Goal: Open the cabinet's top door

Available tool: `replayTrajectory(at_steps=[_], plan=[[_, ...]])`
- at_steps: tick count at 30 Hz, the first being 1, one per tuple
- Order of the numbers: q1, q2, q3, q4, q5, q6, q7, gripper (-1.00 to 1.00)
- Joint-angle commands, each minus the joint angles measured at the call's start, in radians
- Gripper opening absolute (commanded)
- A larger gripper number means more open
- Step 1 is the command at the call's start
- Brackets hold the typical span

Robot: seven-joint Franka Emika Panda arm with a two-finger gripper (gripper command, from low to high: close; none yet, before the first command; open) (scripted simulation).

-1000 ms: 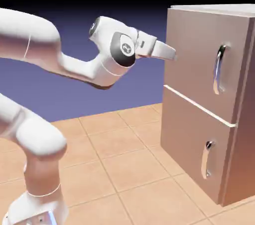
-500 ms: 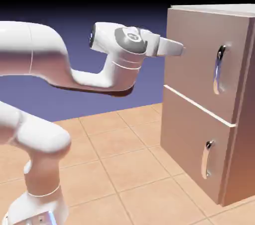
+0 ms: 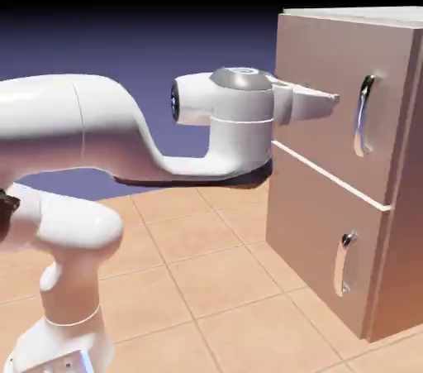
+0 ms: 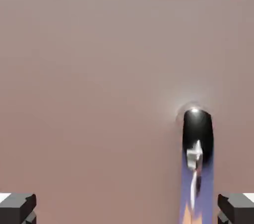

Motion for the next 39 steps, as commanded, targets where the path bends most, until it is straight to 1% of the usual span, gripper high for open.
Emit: replayTrajectory(at_steps=[1,7,9,14,15,16,26,31,39], plan=[[0.015,-0.007,-0.017,0.008,-0.044,-0.001,0.03,0.0],[0.102,-0.05,-0.122,0.056,-0.304,-0.007,0.213,0.0],[0.103,-0.051,-0.124,0.057,-0.308,-0.007,0.216,0.0],[0.279,-0.005,-0.217,0.184,-0.323,-0.036,0.219,0.0],[0.279,-0.005,-0.217,0.184,-0.323,-0.036,0.219,-1.0],[0.279,-0.005,-0.217,0.184,-0.323,-0.036,0.219,-1.0],[-0.083,0.0,0.049,-0.137,-0.139,-0.256,0.205,-1.0],[-0.251,0.098,0.189,-0.17,-0.171,-0.235,0.387,-1.0],[-0.539,0.058,0.47,-0.333,0.031,-0.301,0.379,-1.0]])
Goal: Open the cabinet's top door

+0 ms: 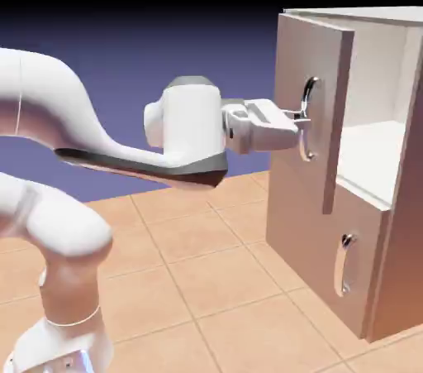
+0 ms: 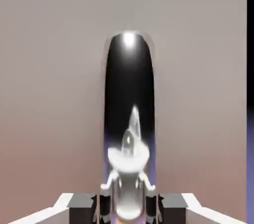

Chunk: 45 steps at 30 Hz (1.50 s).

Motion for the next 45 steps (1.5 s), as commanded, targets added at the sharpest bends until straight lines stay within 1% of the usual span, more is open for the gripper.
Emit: replayTrajectory(at_steps=[1,9,17,25,30,36,41,45], plan=[[-0.035,-0.006,0.036,-0.016,0.026,-0.003,0.001,-1.0],[-0.308,-0.078,0.326,-0.117,0.242,0.02,0.006,-1.0],[-0.589,-0.19,0.602,-0.177,0.472,0.134,-0.003,-1.0],[-0.621,-0.343,0.72,-0.268,0.82,0.096,-0.239,-1.0],[-0.558,-0.428,0.792,-0.316,1.037,-0.013,-0.386,-1.0],[-0.433,-0.504,0.939,-0.336,1.298,-0.235,-0.508,-1.0],[-0.348,-0.512,1.109,-0.298,1.497,-0.452,-0.55,-1.0],[-0.326,-0.48,1.254,-0.227,1.638,-0.626,-0.559,-1.0]])
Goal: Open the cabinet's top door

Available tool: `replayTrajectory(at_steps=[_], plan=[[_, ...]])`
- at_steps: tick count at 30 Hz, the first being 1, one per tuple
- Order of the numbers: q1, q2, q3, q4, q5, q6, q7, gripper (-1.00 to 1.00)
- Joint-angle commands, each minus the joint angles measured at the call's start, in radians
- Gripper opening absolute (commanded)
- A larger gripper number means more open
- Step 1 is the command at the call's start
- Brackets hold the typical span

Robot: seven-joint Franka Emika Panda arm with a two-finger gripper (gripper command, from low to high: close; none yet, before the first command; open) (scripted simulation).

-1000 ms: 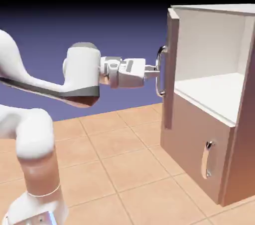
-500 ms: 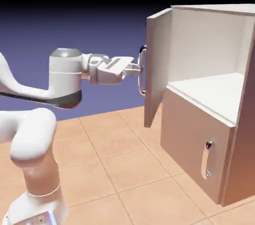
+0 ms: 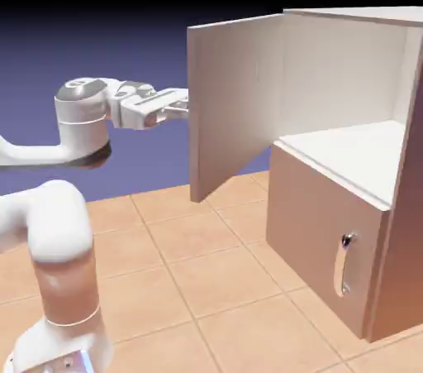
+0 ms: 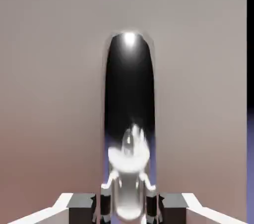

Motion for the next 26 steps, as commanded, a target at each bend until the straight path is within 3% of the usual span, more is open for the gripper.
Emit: replayTrajectory(at_steps=[1,11,25,26], plan=[[-0.003,0.012,0.036,0.024,0.033,-0.044,0.0,-1.0],[-0.195,0.129,0.357,0.36,0.288,-0.452,-0.002,-1.0],[-0.603,0.155,0.604,0.857,0.435,-0.864,-0.057,-1.0],[-0.603,0.155,0.604,0.857,0.435,-0.864,-0.057,1.0]])
